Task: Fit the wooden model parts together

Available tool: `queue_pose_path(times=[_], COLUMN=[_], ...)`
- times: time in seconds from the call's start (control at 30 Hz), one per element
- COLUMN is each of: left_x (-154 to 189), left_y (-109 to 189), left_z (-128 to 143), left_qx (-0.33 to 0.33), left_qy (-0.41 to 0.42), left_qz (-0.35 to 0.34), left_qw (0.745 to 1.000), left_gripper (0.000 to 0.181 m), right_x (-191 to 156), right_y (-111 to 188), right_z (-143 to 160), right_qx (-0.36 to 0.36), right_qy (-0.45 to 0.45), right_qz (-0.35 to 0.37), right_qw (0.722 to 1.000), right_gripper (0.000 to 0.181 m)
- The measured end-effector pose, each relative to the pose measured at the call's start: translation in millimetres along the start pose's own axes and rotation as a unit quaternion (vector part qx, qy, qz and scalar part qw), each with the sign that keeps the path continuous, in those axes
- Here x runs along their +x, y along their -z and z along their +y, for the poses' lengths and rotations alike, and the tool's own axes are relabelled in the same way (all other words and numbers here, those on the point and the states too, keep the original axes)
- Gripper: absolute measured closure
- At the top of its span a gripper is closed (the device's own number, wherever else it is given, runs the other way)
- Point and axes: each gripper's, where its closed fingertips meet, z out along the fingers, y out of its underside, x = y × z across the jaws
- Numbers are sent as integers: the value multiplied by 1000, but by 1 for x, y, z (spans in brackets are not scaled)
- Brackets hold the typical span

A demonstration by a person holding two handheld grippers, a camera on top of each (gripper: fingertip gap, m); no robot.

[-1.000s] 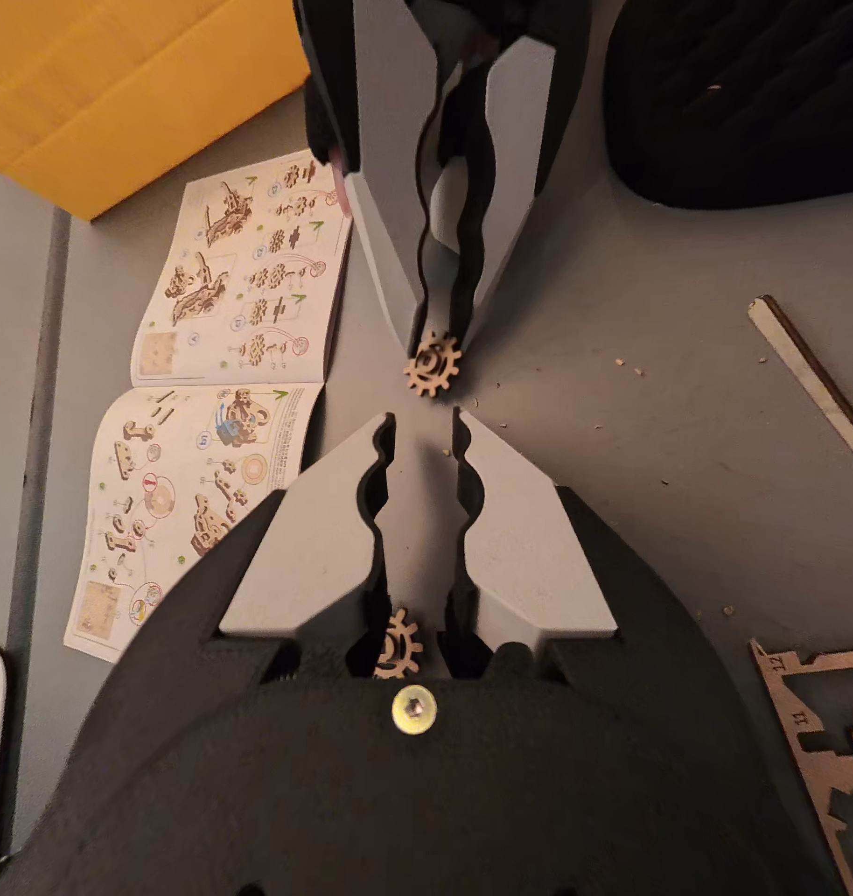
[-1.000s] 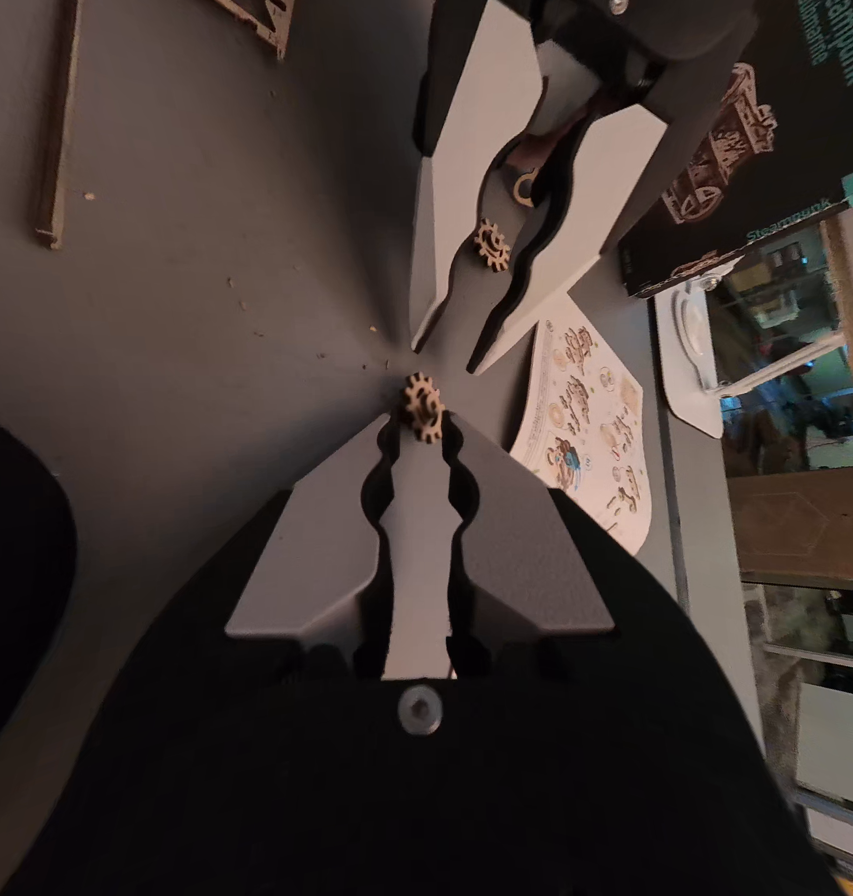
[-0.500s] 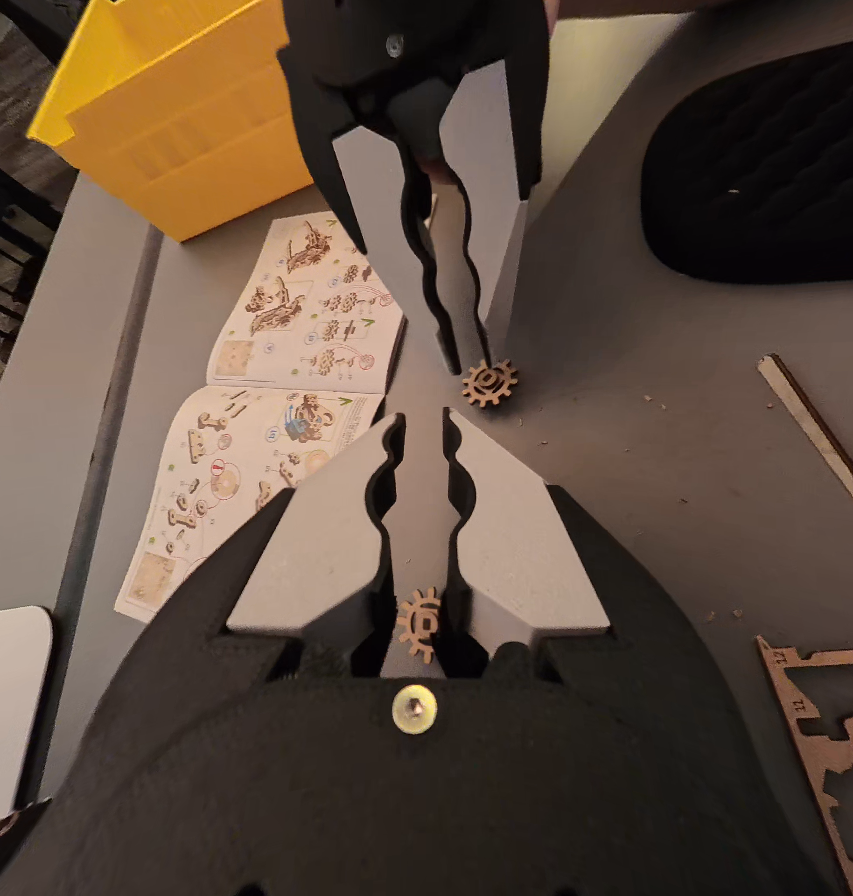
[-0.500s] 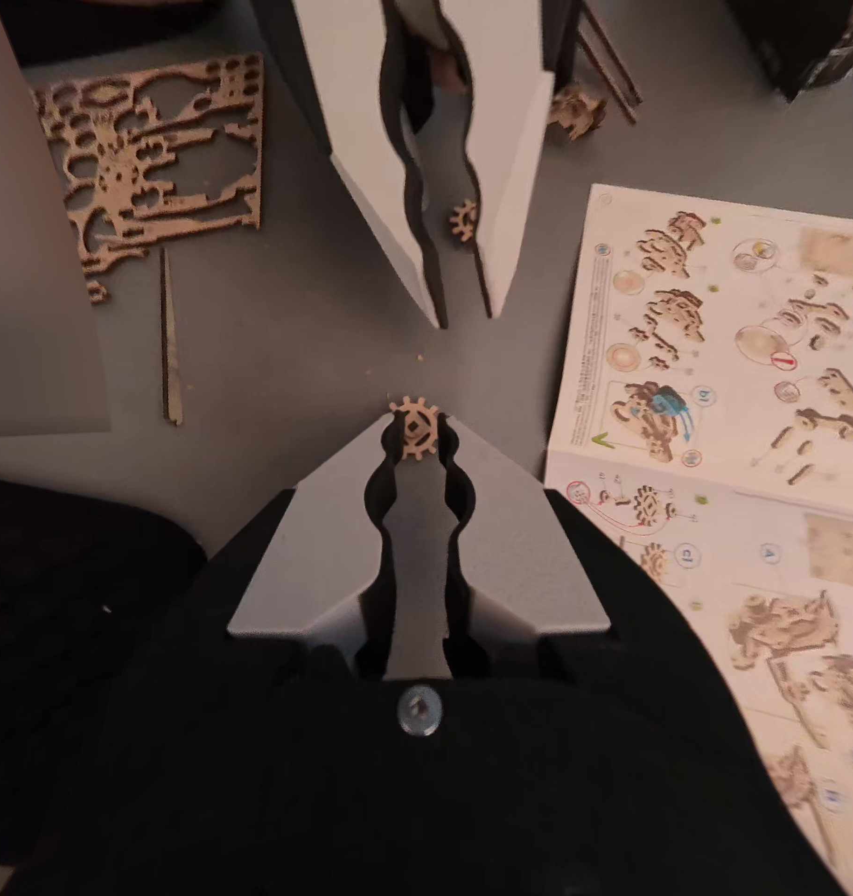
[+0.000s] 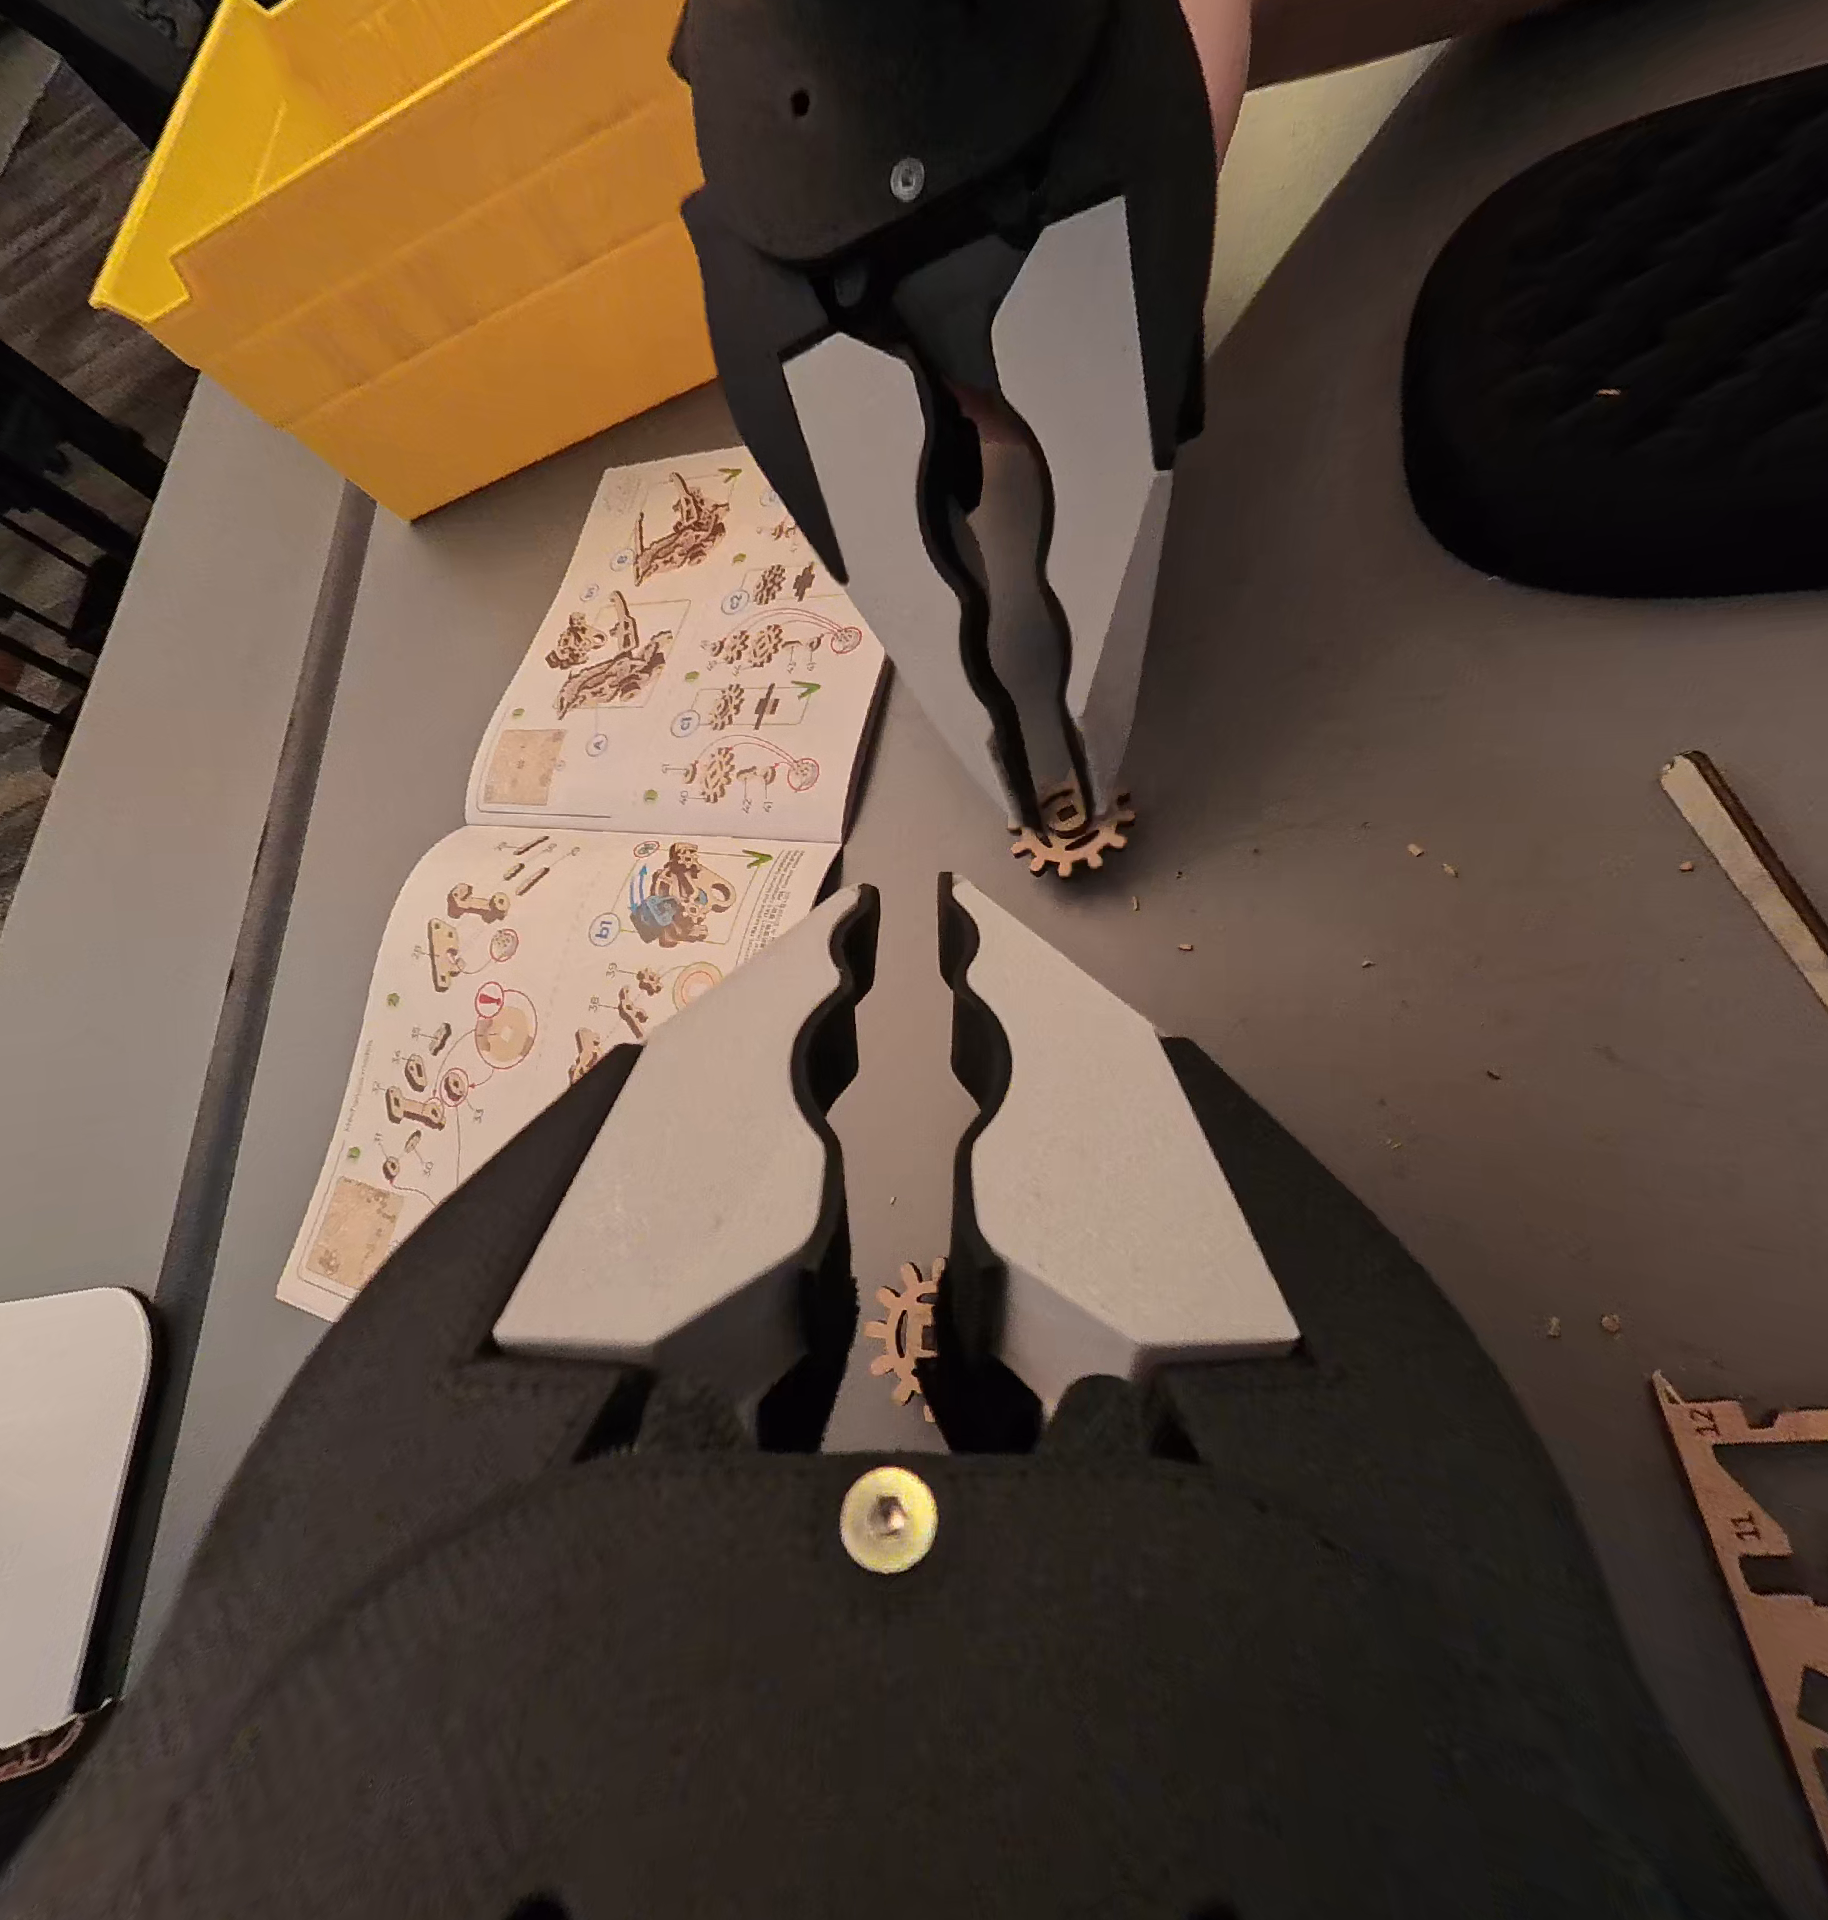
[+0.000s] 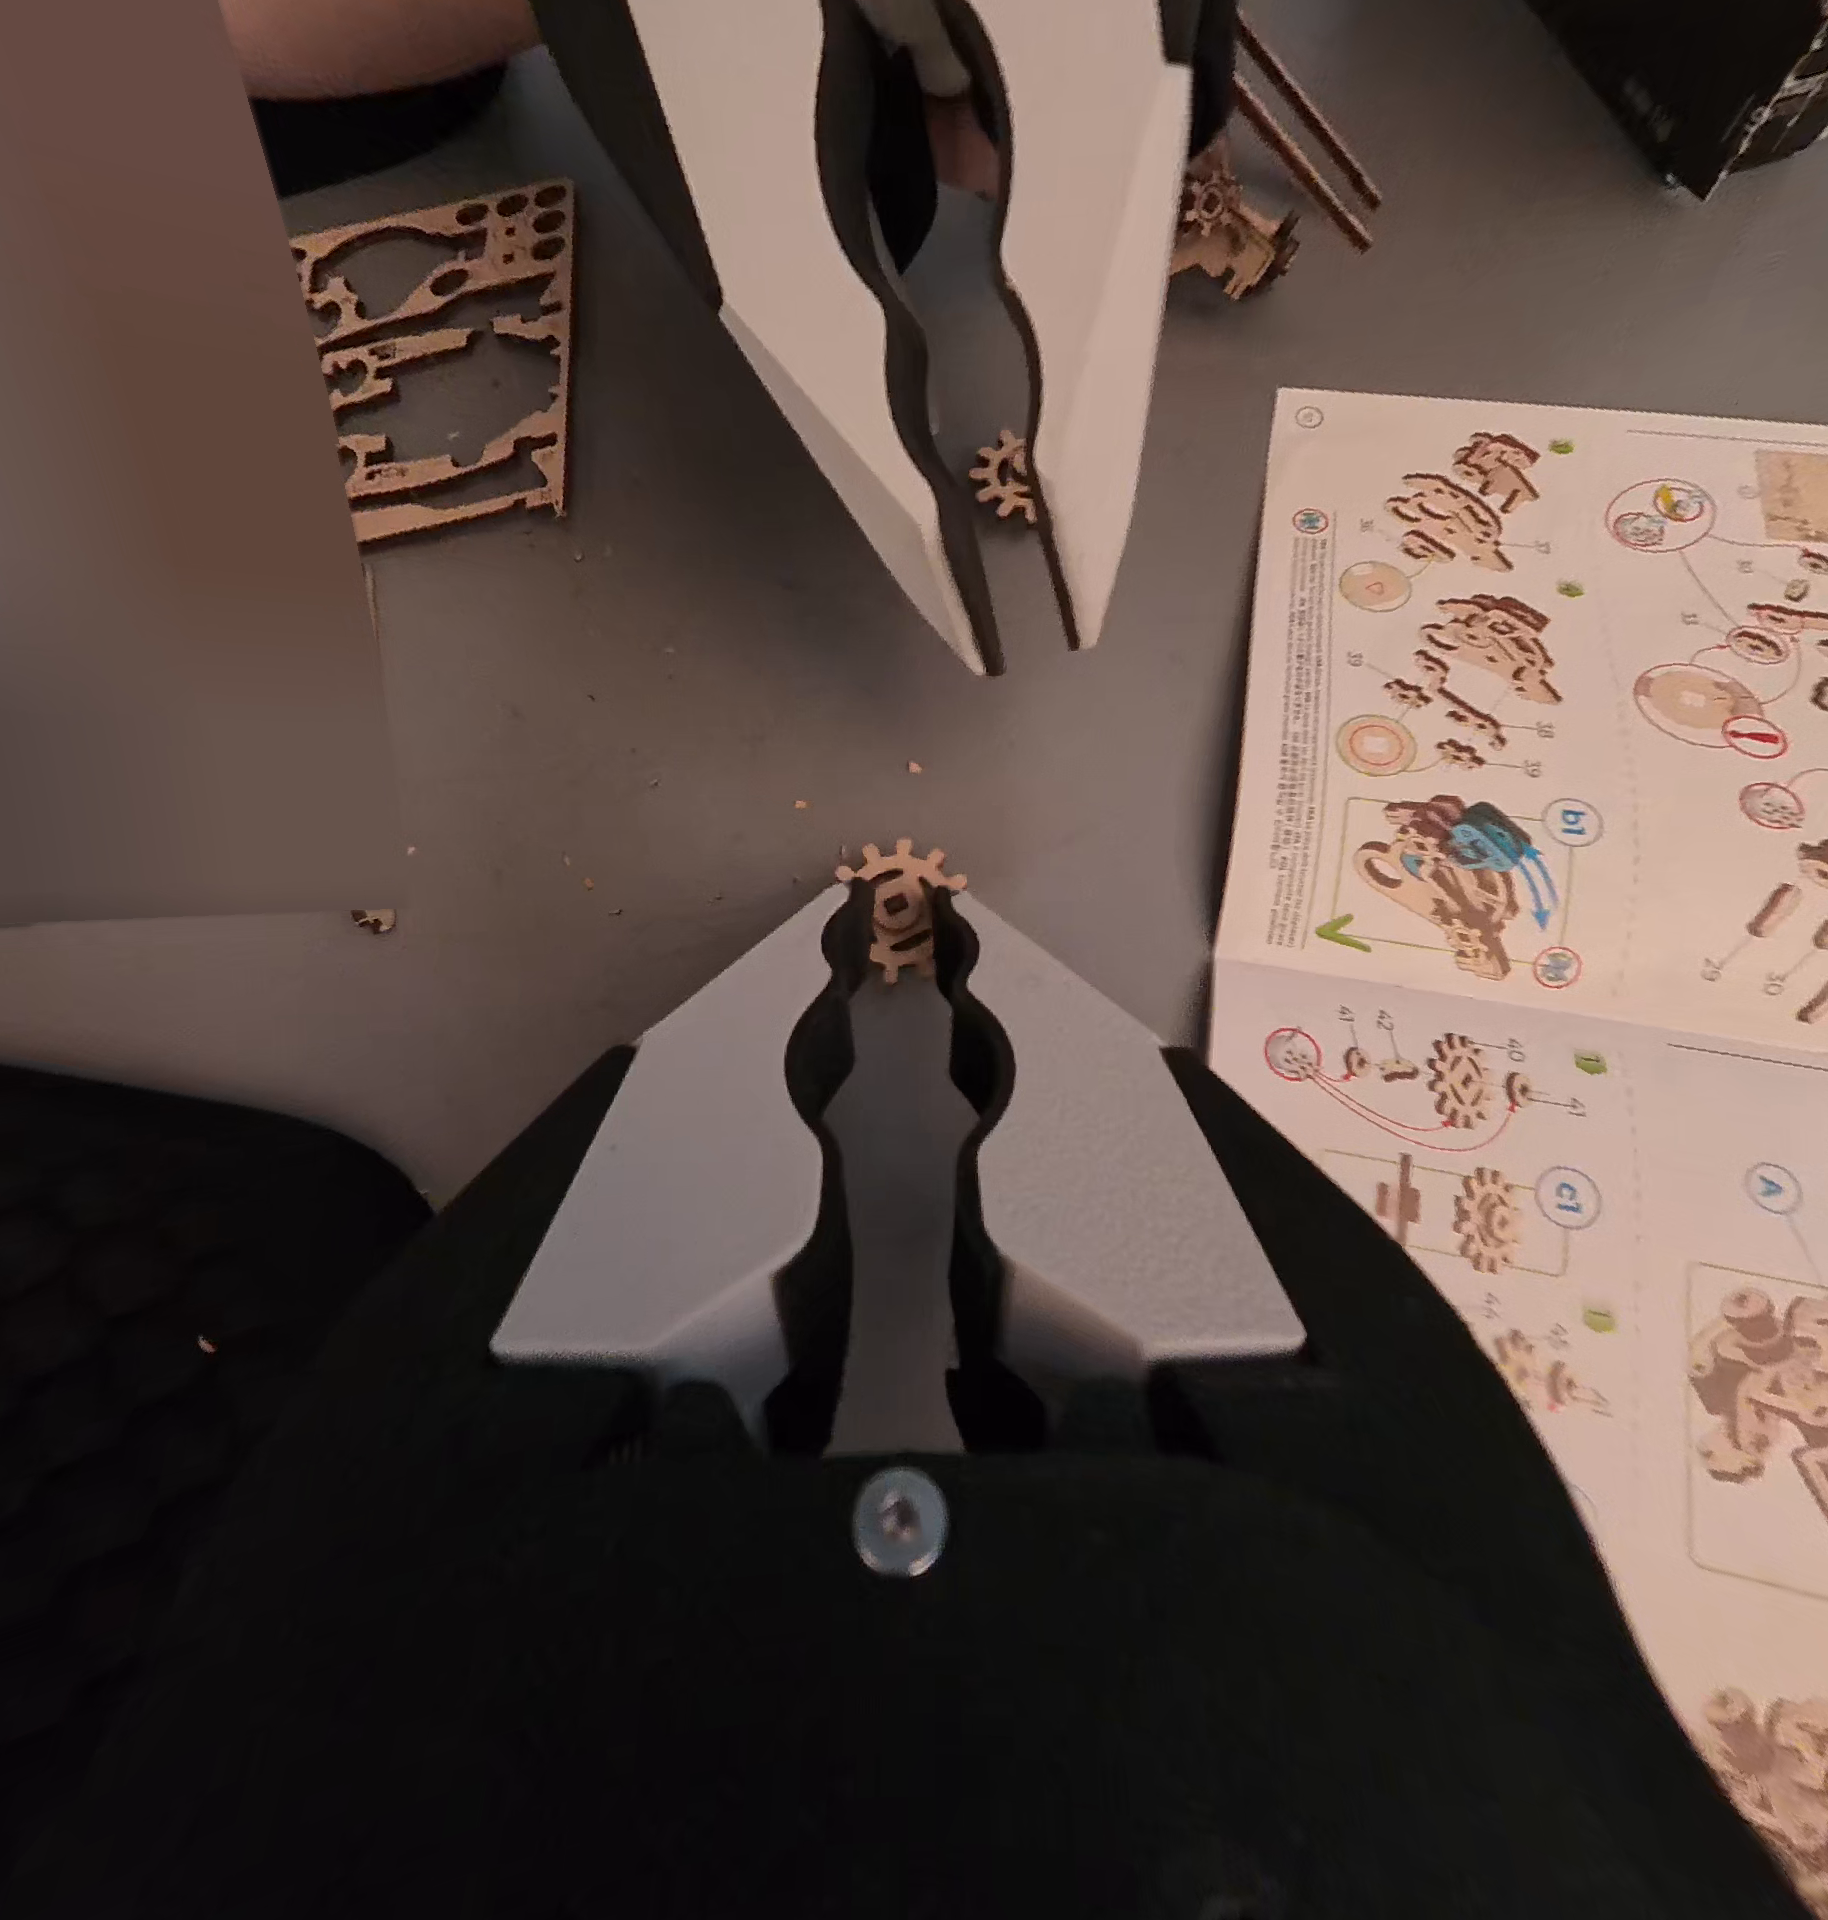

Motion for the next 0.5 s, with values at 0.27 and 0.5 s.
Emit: queue_pose_path(times=[0.27,0.5], left_x=[0,2], left_y=[-1,-1], left_z=[1,0], left_qx=[-1,-2], left_qy=[0,-1], left_qz=[1,3], left_qw=[1000,1000], left_gripper=[172,173], right_x=[0,2], right_y=[0,-1], right_z=[-3,-2], right_qx=[5,6], right_qy=[22,15], right_qz=[10,12], right_qw=[1000,1000], right_gripper=[170,174])
